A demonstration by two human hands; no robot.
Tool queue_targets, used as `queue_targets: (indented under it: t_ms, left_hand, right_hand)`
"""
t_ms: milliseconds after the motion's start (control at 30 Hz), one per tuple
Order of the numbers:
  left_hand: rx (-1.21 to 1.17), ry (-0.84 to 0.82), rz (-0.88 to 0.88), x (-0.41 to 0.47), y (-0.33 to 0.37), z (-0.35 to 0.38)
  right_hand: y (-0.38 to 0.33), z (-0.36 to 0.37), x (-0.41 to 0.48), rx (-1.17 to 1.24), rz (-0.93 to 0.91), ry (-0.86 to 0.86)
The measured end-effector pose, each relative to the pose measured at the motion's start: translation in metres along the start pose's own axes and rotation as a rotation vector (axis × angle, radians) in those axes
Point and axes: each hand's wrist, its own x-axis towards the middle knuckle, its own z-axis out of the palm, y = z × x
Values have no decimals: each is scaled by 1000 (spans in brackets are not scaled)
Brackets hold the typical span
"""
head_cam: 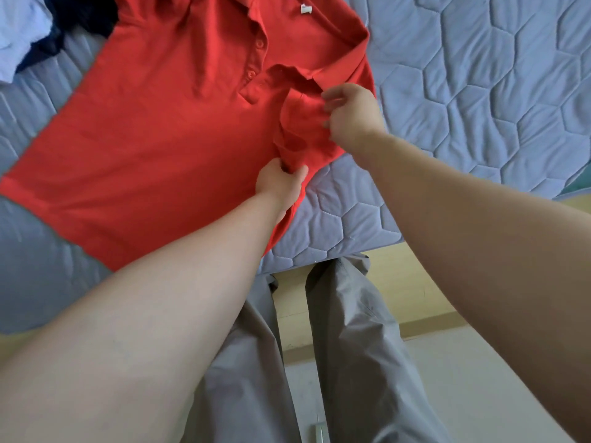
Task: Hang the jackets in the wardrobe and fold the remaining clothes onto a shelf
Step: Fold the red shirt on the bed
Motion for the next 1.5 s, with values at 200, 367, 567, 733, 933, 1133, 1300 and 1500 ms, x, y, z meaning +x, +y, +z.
queue_targets:
  t_ms: [200, 367, 567, 733, 933, 1133, 1300, 1500]
  left_hand:
    - [-279, 37, -209, 15, -11, 3]
    - [-748, -72, -523, 4, -26, 3]
    - [-1015, -81, -587, 0, -21, 1]
    - [-419, 14, -487, 14, -26, 3]
    - [301, -136, -323, 35, -19, -49]
    - [370, 342, -38, 85, 27, -148]
    - [243, 692, 200, 124, 75, -218]
    - [19, 450, 184, 156, 117, -243]
  right_hand:
    - [29, -23, 11, -587, -77, -34]
    - [38, -31, 26, -717, -88, -8]
    - [37, -22, 28, -796, -79, 36]
    - [22, 0, 17, -980, -328, 117]
    - [4, 29, 18, -841, -327, -137]
    - [-51, 48, 30, -698, -387, 34]
    - [-126, 68, 61, -492, -500, 92]
    - [-186, 87, 104, -466, -558, 70]
